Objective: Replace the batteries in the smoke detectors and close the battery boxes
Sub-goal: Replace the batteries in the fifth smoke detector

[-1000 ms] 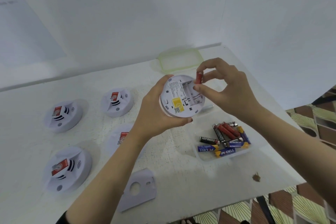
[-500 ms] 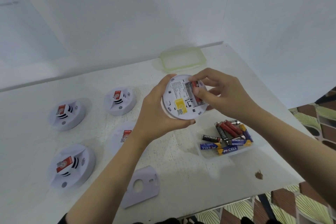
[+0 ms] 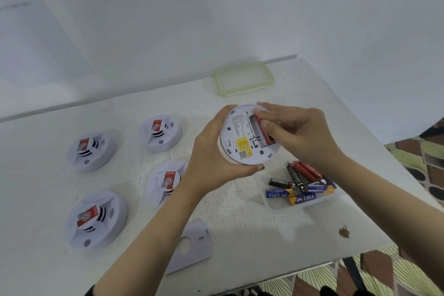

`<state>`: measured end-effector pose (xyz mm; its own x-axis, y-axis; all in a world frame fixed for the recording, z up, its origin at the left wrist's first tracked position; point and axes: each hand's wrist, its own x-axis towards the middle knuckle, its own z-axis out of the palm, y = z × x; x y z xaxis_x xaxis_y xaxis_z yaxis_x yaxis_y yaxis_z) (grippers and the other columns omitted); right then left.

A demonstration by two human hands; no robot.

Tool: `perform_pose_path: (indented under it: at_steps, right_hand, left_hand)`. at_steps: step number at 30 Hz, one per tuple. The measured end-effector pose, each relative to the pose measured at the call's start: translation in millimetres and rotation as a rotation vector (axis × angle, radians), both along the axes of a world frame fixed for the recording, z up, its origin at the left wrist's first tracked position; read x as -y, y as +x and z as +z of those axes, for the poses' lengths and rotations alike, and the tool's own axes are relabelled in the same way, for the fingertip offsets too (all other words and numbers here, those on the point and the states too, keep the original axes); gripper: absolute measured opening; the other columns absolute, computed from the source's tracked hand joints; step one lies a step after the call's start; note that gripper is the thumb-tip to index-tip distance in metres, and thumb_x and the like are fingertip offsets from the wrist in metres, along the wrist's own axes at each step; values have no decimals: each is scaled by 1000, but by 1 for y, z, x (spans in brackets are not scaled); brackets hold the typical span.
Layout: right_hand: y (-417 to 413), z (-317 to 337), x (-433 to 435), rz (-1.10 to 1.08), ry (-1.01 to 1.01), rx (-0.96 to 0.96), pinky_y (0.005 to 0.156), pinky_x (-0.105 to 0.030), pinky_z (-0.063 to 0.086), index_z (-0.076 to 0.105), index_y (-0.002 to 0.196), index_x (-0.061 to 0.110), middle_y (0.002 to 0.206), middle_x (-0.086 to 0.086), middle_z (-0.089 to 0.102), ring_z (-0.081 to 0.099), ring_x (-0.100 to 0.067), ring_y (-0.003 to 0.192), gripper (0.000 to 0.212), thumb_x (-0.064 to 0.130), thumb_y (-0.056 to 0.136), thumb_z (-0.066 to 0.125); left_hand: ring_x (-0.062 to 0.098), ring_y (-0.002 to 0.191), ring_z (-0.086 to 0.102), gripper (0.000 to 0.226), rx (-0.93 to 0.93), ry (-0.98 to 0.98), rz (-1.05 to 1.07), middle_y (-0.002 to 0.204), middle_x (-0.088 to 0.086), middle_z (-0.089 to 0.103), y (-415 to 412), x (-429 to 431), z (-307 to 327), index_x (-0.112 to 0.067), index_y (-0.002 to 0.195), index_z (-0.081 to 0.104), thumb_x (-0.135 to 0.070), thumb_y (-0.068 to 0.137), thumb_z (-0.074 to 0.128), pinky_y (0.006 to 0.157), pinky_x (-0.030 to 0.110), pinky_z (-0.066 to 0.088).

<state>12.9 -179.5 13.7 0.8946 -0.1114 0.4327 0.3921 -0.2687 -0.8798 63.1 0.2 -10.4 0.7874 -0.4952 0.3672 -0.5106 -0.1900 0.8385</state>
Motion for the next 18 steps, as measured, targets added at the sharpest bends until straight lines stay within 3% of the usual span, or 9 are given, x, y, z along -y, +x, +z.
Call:
perform_pose_path:
  at_steps: [1, 3, 6, 8, 11, 18]
  right_hand:
    - [-1, 0, 0, 4, 19, -36, 84, -32, 56, 65, 112, 11, 110, 0, 67, 65, -12, 106, 31, 0, 84, 65]
    - [-3, 1, 0, 16, 36, -115, 78, -34, 57, 54, 127, 19, 114, -2, 67, 69, -13, 96, 43, 4, 88, 62]
    - [-1, 5, -1, 4, 118, -226, 79, -22, 55, 43, 138, 23, 118, 2, 65, 66, -4, 99, 50, 17, 90, 59]
    - [2, 8, 0, -13, 160, -293, 81, -25, 55, 53, 131, 16, 115, 2, 67, 65, -6, 102, 42, 20, 90, 59]
    - [4, 11, 0, 30, 241, -332, 65, -24, 56, 65, 116, 18, 99, 5, 73, 70, -10, 90, 27, 14, 90, 59]
    - [3, 15, 1, 69, 218, -292, 59, -20, 54, 62, 115, 21, 81, 12, 74, 70, -6, 80, 30, 6, 89, 58]
  left_hand:
    - [26, 108, 60, 93, 6, 1, 7, 118, 4, 61, 0, 0, 0, -6, 133, 47, -17, 54, 94, 86, 42, 54]
    - [26, 109, 60, 95, 15, 10, 14, 119, 2, 61, 0, -1, 1, -7, 134, 46, -20, 53, 94, 86, 42, 55]
    - [27, 114, 58, 95, 13, 18, -15, 123, 3, 60, 0, -1, 3, -8, 135, 45, -22, 55, 94, 89, 46, 53]
    - [28, 115, 58, 94, 9, 25, -32, 123, 5, 59, 0, 1, 3, -7, 136, 45, -22, 56, 93, 90, 48, 52]
    - [31, 114, 58, 94, 12, 23, -47, 123, 8, 58, 0, 0, 1, -6, 136, 44, -24, 57, 92, 89, 50, 52]
    - [27, 114, 58, 96, 68, 27, -36, 123, 5, 58, -2, -4, 1, -6, 137, 44, -22, 56, 93, 89, 47, 53]
